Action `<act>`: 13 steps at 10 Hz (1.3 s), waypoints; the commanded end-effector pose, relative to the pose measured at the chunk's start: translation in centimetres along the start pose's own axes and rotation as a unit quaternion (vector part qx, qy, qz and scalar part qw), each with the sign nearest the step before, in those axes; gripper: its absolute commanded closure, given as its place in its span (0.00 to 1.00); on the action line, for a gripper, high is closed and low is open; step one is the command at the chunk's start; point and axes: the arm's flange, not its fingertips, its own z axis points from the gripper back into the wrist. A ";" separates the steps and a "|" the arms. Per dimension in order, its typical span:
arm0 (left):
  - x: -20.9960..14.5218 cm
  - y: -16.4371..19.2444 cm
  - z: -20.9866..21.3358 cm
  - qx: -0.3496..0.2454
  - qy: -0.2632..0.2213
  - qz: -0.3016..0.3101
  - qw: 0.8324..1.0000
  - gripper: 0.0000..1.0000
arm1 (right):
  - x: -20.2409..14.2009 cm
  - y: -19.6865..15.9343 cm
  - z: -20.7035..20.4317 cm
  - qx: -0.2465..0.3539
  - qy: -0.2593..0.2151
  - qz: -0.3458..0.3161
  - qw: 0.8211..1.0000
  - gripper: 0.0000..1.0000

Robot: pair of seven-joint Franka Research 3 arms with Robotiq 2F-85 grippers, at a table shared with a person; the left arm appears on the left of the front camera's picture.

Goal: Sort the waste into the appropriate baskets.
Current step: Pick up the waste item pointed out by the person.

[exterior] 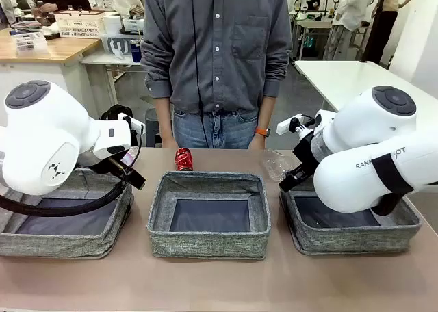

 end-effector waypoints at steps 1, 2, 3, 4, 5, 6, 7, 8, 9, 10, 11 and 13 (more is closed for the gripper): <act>0.0 0.0 0.0 0.000 0.000 0.000 1.000 0.00 | 0.0 0.0 0.0 0.000 0.000 0.000 1.000 0.00; 0.0 0.0 0.0 0.000 0.000 0.000 1.000 0.00 | 0.0 0.0 0.0 0.000 0.000 0.000 1.000 0.00; 0.0 0.0 0.0 0.000 0.000 0.000 1.000 0.00 | 0.0 0.0 0.0 0.000 0.000 0.000 1.000 0.00; 0.0 0.0 0.0 0.000 0.000 0.000 1.000 0.00 | 0.0 0.0 0.0 0.000 0.000 0.000 1.000 0.00; 0.0 0.0 0.0 0.000 0.000 0.000 1.000 0.00 | 0.0 0.0 0.0 0.000 0.000 0.000 1.000 0.00; 0.0 0.0 0.0 0.000 0.000 0.000 1.000 0.00 | 0.0 0.0 0.0 0.000 0.000 0.000 1.000 0.00; 0.0 0.0 0.0 0.000 0.000 0.000 1.000 0.00 | 0.0 0.0 0.0 0.000 0.000 0.000 1.000 0.00; 0.0 0.0 0.0 0.000 0.000 0.000 1.000 0.00 | 0.0 0.0 0.0 0.000 0.000 0.000 1.000 0.00; 0.0 0.0 0.0 0.000 0.000 0.000 1.000 0.00 | 0.0 0.0 0.0 0.000 0.000 0.000 1.000 0.00; 0.0 0.0 0.0 0.000 0.000 0.000 1.000 0.00 | 0.0 0.0 0.0 0.000 0.000 0.000 1.000 0.00; 0.0 0.0 0.0 0.000 0.000 0.001 1.000 0.00 | 0.0 0.0 0.0 0.000 0.000 0.000 1.000 0.00; -2.1 1.1 8.4 -0.023 -0.024 -0.020 0.999 0.00 | 1.0 -2.0 7.4 -0.019 -0.024 0.016 0.999 0.00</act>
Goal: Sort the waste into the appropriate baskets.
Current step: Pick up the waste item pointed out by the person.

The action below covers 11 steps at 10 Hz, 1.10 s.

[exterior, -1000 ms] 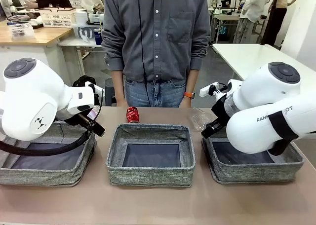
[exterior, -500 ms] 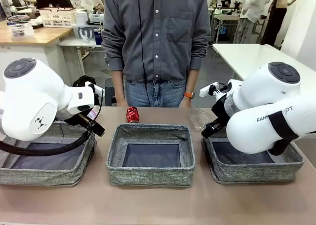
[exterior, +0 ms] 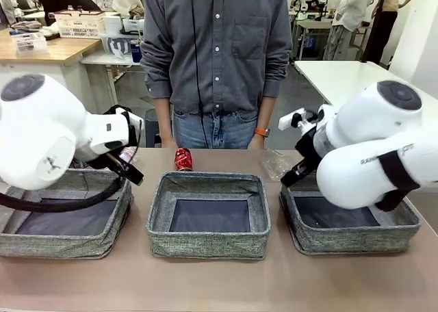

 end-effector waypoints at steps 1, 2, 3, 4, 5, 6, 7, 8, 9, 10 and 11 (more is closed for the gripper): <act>-4.4 -0.1 11.6 -0.020 -0.051 -0.036 0.998 0.00 | 0.4 -1.8 9.9 -0.028 -0.039 0.027 0.998 0.00; -5.1 -2.2 16.9 0.028 -0.077 -0.051 0.995 0.00 | -0.3 -1.7 14.4 -0.070 -0.045 0.028 0.996 0.00; -4.1 -4.5 19.2 0.059 -0.087 -0.063 0.992 0.00 | -0.9 -1.1 16.1 -0.080 -0.055 0.032 0.995 0.00; -2.9 -5.7 18.9 0.066 -0.097 -0.080 0.990 0.00 | -1.3 -0.5 15.9 -0.086 -0.059 0.025 0.994 0.00; 2.3 -0.9 15.7 0.030 -0.076 -0.052 0.995 0.00 | 1.7 -2.2 13.8 -0.060 -0.057 0.017 0.996 0.00; 2.3 -0.9 15.7 0.030 -0.076 -0.052 0.995 0.00 | 1.4 -2.0 17.0 -0.075 -0.067 0.022 0.995 0.00; 1.6 -3.3 21.0 0.055 -0.096 -0.072 0.991 0.00 | 0.7 -1.9 14.9 0.001 -0.029 0.016 0.999 0.00; 2.5 -3.9 19.6 -0.064 -0.060 -0.058 0.994 0.00 | 0.2 -2.1 14.6 0.069 -0.027 -0.039 0.997 0.00; 2.6 -3.7 18.9 -0.172 -0.043 -0.020 0.984 0.00 | 0.2 -3.0 15.4 0.176 -0.013 -0.167 0.970 0.00; 2.0 -2.7 18.5 -0.319 -0.073 0.007 0.945 0.00 | -0.5 -4.9 16.3 0.323 0.001 -0.250 0.913 0.00; 1.1 -1.1 17.9 -0.422 -0.101 0.040 0.900 0.00 | -1.7 -7.2 16.3 0.391 -0.032 -0.341 0.854 0.00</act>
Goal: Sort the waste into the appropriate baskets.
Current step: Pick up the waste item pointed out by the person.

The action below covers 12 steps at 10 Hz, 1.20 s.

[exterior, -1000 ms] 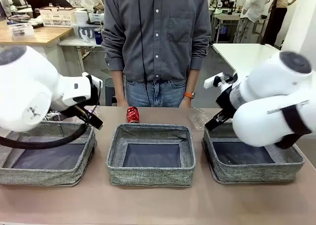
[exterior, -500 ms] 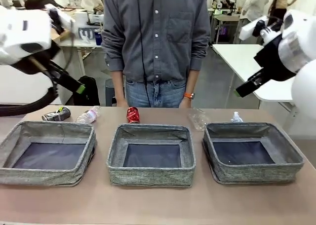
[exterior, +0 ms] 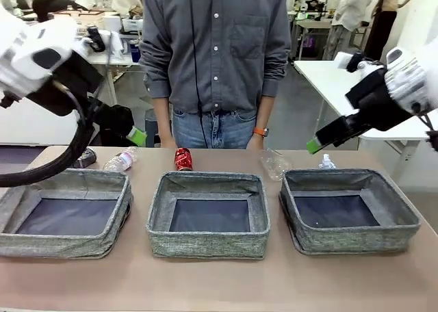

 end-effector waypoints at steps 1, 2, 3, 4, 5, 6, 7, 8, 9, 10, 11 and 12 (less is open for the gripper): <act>-1.8 3.7 1.2 -0.223 -0.048 0.136 0.964 0.00 | -0.4 -4.2 3.1 0.258 -0.061 -0.280 0.923 0.00; -2.3 5.1 0.9 -0.241 -0.081 0.208 0.944 0.00 | -1.2 -5.4 3.1 0.310 -0.094 -0.292 0.900 0.00; -3.0 6.8 1.0 -0.237 -0.117 0.295 0.918 0.00 | -2.0 -6.3 2.9 0.356 -0.142 -0.288 0.878 0.00; -3.4 7.8 1.4 -0.222 -0.141 0.340 0.903 0.00 | -2.6 -7.3 2.6 0.378 -0.176 -0.303 0.857 0.00; -3.6 8.2 1.8 -0.202 -0.146 0.359 0.899 0.00 | -2.7 -7.7 2.6 0.381 -0.196 -0.305 0.850 0.00; -4.0 8.6 2.2 -0.204 -0.167 0.370 0.891 0.00 | -2.5 -7.6 2.4 0.373 -0.211 -0.286 0.857 0.00; -3.8 8.7 2.2 -0.186 -0.174 0.375 0.891 0.00 | -2.0 -6.7 1.4 0.342 -0.196 -0.237 0.888 0.00; -4.4 10.4 2.2 -0.221 -0.146 0.345 0.901 0.00 | -1.8 -8.8 4.6 0.358 -0.163 -0.281 0.875 0.00; -4.4 10.4 2.2 -0.221 -0.146 0.345 0.901 0.00 | -1.8 -8.8 4.6 0.358 -0.163 -0.281 0.875 0.00; -4.4 10.4 2.2 -0.221 -0.146 0.345 0.901 0.00 | -1.8 -8.8 4.6 0.358 -0.163 -0.281 0.875 0.00; -4.4 10.4 2.2 -0.221 -0.146 0.345 0.901 0.00 | -1.8 -8.8 4.6 0.358 -0.163 -0.281 0.875 0.00; -4.4 10.4 2.2 -0.221 -0.146 0.345 0.901 0.00 | -1.8 -8.8 4.6 0.358 -0.163 -0.281 0.875 0.00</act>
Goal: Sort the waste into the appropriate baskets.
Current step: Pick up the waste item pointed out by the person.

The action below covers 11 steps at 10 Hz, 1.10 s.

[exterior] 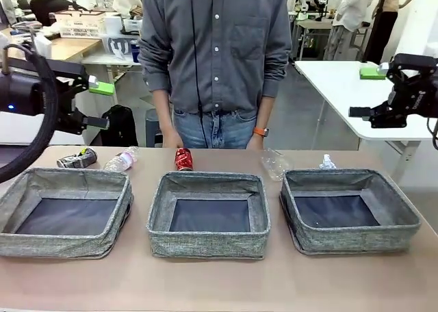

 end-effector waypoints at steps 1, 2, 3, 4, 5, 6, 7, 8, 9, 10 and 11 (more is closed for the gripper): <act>0.3 0.1 -0.1 -0.013 -0.009 -0.012 1.000 0.00 | 0.2 0.5 0.0 0.002 0.000 -0.004 1.000 0.00; 0.3 0.1 -0.1 -0.013 -0.009 -0.012 1.000 0.00 | 0.2 0.5 0.0 0.002 0.000 -0.004 1.000 0.00; 0.3 0.1 -0.1 -0.013 -0.009 -0.012 1.000 0.00 | 0.2 0.5 0.0 0.002 0.000 -0.004 1.000 0.00; 0.3 0.1 -0.1 -0.013 -0.009 -0.012 1.000 0.00 | 0.2 0.5 0.0 0.002 0.000 -0.004 1.000 0.00; 0.3 0.1 -0.1 -0.013 -0.009 -0.012 1.000 0.00 | 0.2 0.5 0.0 0.002 0.000 -0.004 1.000 0.00; 0.3 0.1 -0.1 -0.013 -0.009 -0.012 1.000 0.00 | 0.2 0.5 0.0 0.002 0.000 -0.004 1.000 0.00; 0.3 0.1 -0.1 -0.013 -0.009 -0.012 1.000 0.00 | 0.2 0.5 0.0 0.002 0.000 -0.004 1.000 0.00; 0.3 0.1 -0.1 -0.013 -0.009 -0.012 1.000 0.00 | 0.2 0.5 0.0 0.002 0.000 -0.004 1.000 0.00; 0.3 0.1 -0.1 -0.013 -0.009 -0.012 1.000 0.00 | 0.2 0.5 0.0 0.002 0.000 -0.004 1.000 0.00; 0.3 0.1 -0.1 -0.013 -0.009 -0.012 1.000 0.00 | 0.2 0.5 0.0 0.002 0.000 -0.004 1.000 0.00; 0.3 0.1 -0.1 -0.013 -0.009 -0.012 1.000 0.00 | 0.2 0.5 0.0 0.002 0.000 -0.004 1.000 0.00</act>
